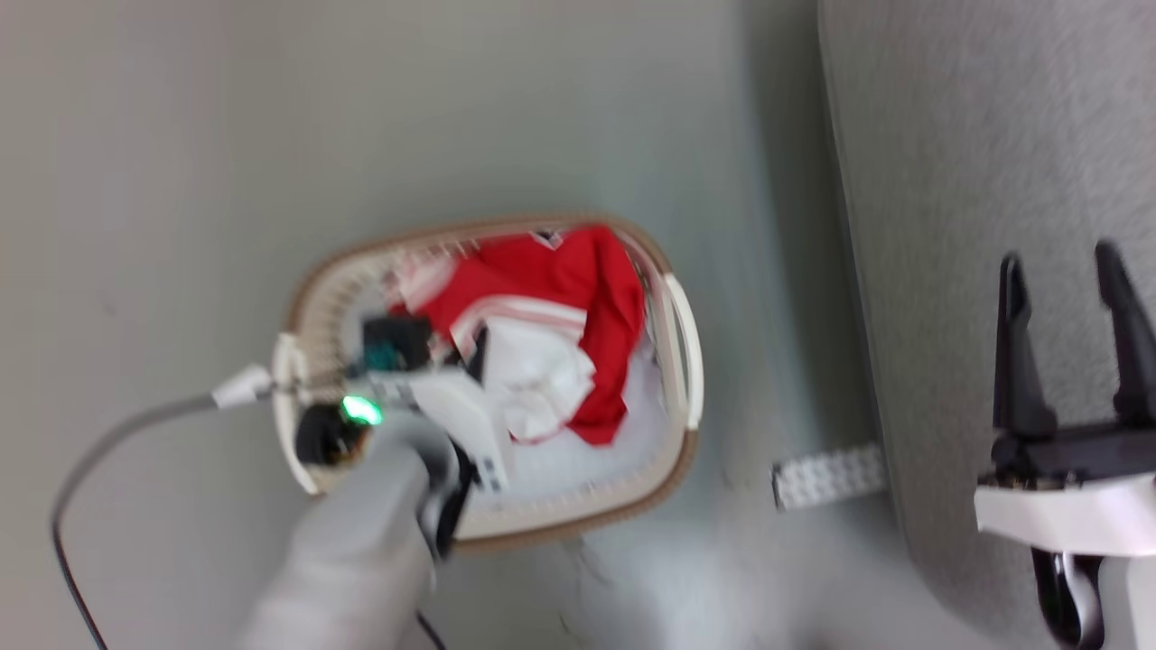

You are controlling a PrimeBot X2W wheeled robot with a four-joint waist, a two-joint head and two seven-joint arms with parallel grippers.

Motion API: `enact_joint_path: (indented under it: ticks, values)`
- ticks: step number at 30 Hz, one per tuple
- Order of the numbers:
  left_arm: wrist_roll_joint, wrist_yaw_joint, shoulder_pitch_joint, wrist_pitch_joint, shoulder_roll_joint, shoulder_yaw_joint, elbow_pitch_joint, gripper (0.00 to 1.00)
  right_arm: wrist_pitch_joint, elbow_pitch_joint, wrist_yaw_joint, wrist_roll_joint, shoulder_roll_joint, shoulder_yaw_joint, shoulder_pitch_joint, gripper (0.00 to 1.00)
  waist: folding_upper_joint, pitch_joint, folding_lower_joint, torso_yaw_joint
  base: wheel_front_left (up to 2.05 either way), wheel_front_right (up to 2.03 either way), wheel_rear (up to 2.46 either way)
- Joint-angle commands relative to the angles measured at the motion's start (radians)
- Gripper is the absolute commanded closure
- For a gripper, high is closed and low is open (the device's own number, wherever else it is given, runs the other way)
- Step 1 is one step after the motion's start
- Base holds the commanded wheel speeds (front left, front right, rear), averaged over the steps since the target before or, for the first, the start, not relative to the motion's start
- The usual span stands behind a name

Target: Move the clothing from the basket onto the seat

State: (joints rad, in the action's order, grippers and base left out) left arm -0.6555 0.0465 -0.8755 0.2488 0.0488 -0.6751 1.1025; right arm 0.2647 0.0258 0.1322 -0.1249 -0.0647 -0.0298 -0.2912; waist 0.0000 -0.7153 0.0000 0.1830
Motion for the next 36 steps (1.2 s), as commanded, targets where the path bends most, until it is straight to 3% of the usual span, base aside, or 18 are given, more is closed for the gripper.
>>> enact_joint_path:
  ticks: [1,9,20,36]
  values:
    - [-0.017,-0.003,0.038,0.008,0.003,-0.01,-0.018,1.0,-0.001,-0.016,-0.003,0.001,-0.011,-0.004,0.03,0.0,0.0,0.155,0.0,-0.075,0.0,0.0,0.0]
    - [-0.097,0.013,0.209,0.016,0.003,-0.071,-0.191,1.0,-0.001,-0.121,-0.003,0.025,-0.032,-0.003,0.159,0.0,0.0,0.428,0.0,-0.148,0.0,0.0,0.0]
    - [-0.106,0.059,0.33,0.004,0.036,-0.088,-0.418,1.0,-0.001,-0.199,-0.003,0.029,-0.017,0.003,0.354,0.0,0.0,0.69,0.0,-0.199,0.0,0.0,0.0]
    - [-0.098,0.213,0.386,-0.131,0.222,-0.035,-0.948,1.0,-0.001,-0.203,-0.003,0.028,-0.016,0.092,0.436,0.0,0.0,0.832,0.0,-0.18,0.0,0.0,0.0]
